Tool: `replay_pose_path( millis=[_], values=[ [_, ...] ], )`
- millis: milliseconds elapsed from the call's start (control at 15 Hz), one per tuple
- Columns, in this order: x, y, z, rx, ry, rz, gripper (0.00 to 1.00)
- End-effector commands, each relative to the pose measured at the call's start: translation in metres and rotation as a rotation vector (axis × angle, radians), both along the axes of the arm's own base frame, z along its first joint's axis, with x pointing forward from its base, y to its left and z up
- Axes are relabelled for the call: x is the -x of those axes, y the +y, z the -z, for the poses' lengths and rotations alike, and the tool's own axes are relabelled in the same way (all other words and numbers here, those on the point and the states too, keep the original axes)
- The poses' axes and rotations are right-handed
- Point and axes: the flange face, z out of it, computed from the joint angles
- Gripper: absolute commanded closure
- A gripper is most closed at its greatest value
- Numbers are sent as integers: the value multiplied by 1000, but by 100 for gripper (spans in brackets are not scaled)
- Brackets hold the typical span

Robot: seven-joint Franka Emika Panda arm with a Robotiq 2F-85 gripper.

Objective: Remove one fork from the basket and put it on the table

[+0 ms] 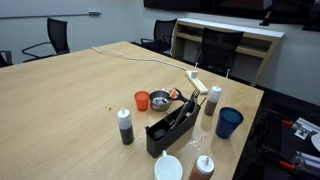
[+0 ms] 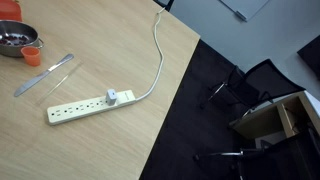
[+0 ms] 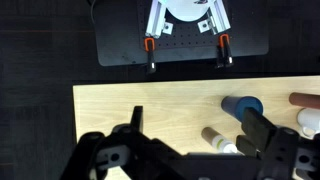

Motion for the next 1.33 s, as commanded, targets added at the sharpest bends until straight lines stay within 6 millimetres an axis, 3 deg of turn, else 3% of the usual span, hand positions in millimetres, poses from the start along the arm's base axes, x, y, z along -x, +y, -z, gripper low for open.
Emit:
replay_pose_path(
  millis=[0, 200, 467, 533, 667, 1267],
  values=[
    [0, 0, -1, 0, 1, 0, 0],
    [-9, 15, 9, -38, 12, -45, 0],
    [-20, 51, 28, -30, 66, -175, 0],
    [-19, 46, 25, -41, 56, -120, 0],
    [-22, 55, 30, -32, 72, -150, 0],
    [-29, 60, 32, -43, 69, -182, 0]
  ],
)
